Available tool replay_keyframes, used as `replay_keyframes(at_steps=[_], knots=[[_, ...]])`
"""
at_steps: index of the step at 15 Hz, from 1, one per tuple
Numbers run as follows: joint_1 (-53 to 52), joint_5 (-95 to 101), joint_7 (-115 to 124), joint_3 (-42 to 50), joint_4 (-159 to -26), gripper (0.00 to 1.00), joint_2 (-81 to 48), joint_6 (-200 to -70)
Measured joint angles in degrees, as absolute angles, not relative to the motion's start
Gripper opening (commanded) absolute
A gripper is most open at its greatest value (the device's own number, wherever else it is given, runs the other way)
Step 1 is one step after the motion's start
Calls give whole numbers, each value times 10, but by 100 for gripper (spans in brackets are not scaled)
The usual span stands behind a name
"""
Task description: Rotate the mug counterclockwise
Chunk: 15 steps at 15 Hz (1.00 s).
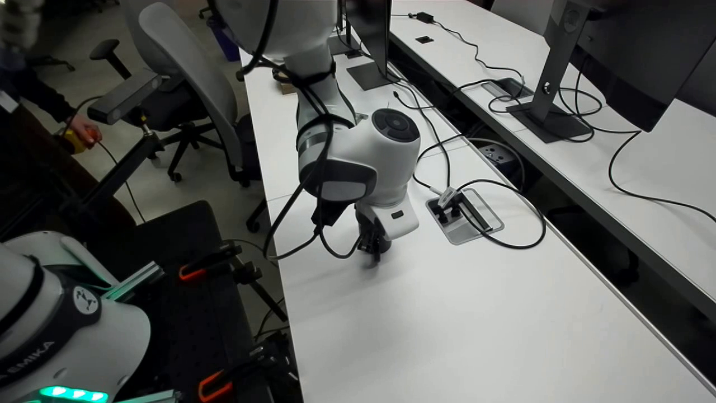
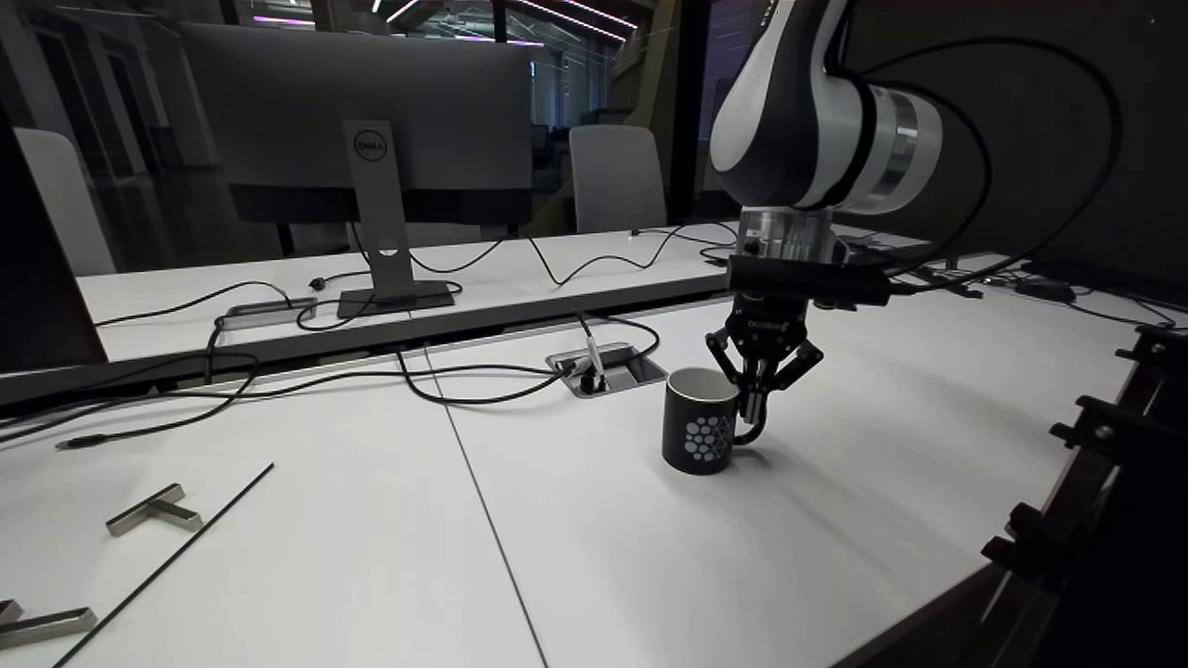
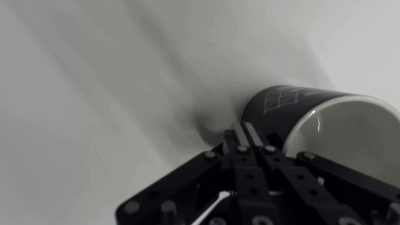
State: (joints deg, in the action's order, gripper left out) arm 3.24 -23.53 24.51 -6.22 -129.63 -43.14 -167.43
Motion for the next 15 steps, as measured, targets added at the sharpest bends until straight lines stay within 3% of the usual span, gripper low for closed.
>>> replay_keyframes(at_steps=[15], knots=[[-37, -234, 263, 7, -1274, 0, -428, -1674]])
